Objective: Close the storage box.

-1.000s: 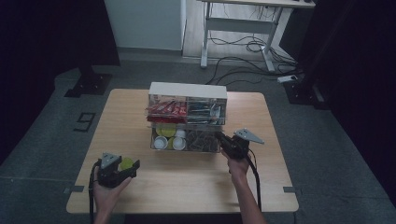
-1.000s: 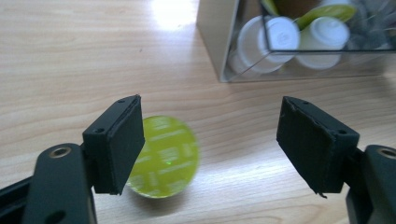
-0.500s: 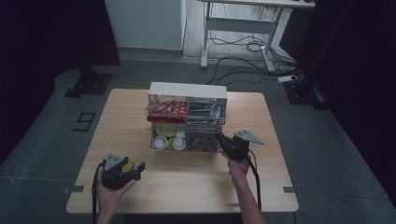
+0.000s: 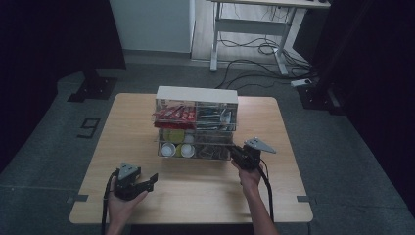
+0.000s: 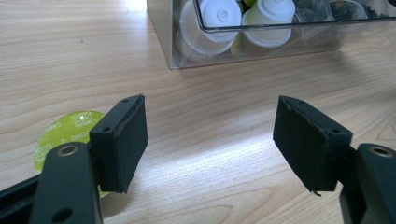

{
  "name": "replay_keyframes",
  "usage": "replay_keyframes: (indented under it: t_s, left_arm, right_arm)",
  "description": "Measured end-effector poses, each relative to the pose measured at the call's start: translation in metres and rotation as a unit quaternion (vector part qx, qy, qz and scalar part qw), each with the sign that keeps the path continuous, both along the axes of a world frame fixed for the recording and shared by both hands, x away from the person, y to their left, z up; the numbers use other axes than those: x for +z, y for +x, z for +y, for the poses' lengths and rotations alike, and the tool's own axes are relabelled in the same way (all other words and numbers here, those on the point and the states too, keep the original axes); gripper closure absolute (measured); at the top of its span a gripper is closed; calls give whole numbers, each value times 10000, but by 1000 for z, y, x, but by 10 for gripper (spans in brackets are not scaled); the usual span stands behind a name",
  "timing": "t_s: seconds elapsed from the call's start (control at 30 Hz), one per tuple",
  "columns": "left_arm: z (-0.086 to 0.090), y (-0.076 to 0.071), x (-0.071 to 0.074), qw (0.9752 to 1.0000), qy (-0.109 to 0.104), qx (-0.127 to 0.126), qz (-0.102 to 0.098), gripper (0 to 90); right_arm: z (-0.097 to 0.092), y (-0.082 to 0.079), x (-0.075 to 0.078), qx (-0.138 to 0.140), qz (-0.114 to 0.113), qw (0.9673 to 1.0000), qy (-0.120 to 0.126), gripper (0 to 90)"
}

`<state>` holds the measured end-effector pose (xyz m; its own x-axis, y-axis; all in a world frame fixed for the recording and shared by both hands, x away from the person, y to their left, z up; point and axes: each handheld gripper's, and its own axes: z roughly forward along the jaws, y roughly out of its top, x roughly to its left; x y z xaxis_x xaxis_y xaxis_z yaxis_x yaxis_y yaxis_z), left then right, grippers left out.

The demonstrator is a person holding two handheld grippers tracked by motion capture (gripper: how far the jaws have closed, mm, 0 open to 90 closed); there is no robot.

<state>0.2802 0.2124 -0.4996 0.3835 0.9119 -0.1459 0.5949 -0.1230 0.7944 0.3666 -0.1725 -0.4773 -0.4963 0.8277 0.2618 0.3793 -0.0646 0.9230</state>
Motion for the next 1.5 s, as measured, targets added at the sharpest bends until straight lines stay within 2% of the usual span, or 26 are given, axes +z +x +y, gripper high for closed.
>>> replay_keyframes:
  t_s: [0.5,0.77,1.07,1.5]
  left_arm:
    - [-3,1,-4,9999,-20,-86,113,265]
    - [-3,3,-7,9998,8,-105,170,265]
    - [-5,6,-9,9996,18,-185,220,265]
    - [-9,8,-10,9993,18,-277,257,265]
  right_arm:
    - [-1,-10,-6,-6,77,10000,-49,894]
    - [-1,-16,-10,-3,111,9998,-155,894]
    - [0,-21,-21,-16,287,9992,-289,894]
    - [0,-29,-28,18,457,9981,-414,892]
